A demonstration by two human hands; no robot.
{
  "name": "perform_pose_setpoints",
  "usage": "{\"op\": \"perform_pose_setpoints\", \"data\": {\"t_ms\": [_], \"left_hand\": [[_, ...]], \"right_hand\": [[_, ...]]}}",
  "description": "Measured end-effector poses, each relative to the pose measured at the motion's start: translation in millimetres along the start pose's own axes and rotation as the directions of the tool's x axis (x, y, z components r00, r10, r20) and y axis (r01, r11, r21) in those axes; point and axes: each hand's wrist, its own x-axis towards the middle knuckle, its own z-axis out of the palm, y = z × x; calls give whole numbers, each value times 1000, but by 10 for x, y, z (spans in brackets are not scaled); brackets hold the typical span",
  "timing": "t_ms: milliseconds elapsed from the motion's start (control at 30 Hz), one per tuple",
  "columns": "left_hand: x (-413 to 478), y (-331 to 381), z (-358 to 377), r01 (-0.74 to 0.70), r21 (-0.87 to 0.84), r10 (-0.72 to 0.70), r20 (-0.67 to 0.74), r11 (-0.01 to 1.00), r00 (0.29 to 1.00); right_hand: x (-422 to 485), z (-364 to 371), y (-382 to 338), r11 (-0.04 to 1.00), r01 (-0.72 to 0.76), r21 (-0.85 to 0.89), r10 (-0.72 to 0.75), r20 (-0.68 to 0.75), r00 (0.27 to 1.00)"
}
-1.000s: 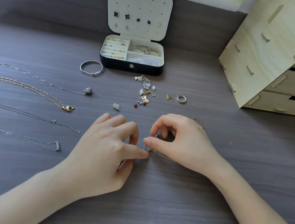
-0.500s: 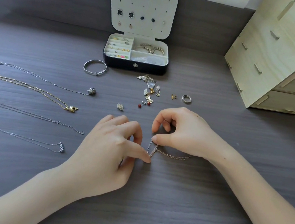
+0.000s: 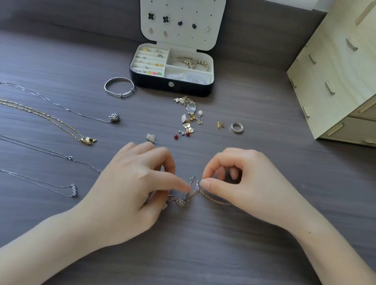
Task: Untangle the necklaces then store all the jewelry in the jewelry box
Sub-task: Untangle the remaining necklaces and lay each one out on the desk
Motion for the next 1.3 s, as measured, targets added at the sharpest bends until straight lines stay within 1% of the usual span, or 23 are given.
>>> {"op": "perform_pose_setpoints", "data": {"t_ms": [67,133,200,267,367,533,667,733,800,833,900,967,1033,1133,1300], "left_hand": [[8,-4,-9,-53,73,51,33,996,998],[21,-11,-9,-99,115,93,59,988,994],[35,-25,1,-125,137,116,72,983,991],[49,-35,16,-129,143,118,78,981,990],[49,-53,41,-79,67,75,59,995,995],[27,-131,90,36,-108,-33,30,993,999],[43,-159,115,97,-175,-94,30,980,995],[43,-161,118,104,-189,-101,25,976,995],[41,-149,106,87,-165,-85,18,982,996],[46,-139,95,68,-126,-67,8,990,998],[59,-112,60,3,11,-3,-11,1000,1000],[64,-93,24,-71,157,74,-13,985,997],[57,-97,2,-119,241,124,-7,963,992],[45,-90,-9,-144,274,149,1,951,989],[54,-37,-29,-142,250,150,-13,958,989]], "right_hand": [[-112,39,42,991,106,-87,-115,-102,988],[-224,89,64,953,221,-208,-261,-188,947],[-321,139,99,913,301,-276,-364,-217,906],[-368,179,128,875,347,-336,-428,-206,880],[-374,231,138,852,351,-387,-440,-167,882],[-383,279,150,867,326,-377,-411,-169,896],[-375,296,135,875,303,-377,-386,-166,907],[-374,297,141,873,302,-383,-387,-169,906],[-372,294,150,860,306,-409,-402,-173,899],[-371,292,152,849,309,-429,-413,-174,894],[-374,286,151,826,318,-466,-436,-170,884],[-383,278,147,807,322,-495,-452,-166,877],[-392,270,147,790,325,-520,-465,-162,870],[-398,263,140,766,332,-551,-487,-158,859],[-397,277,105,764,352,-541,-491,-133,861]]}}
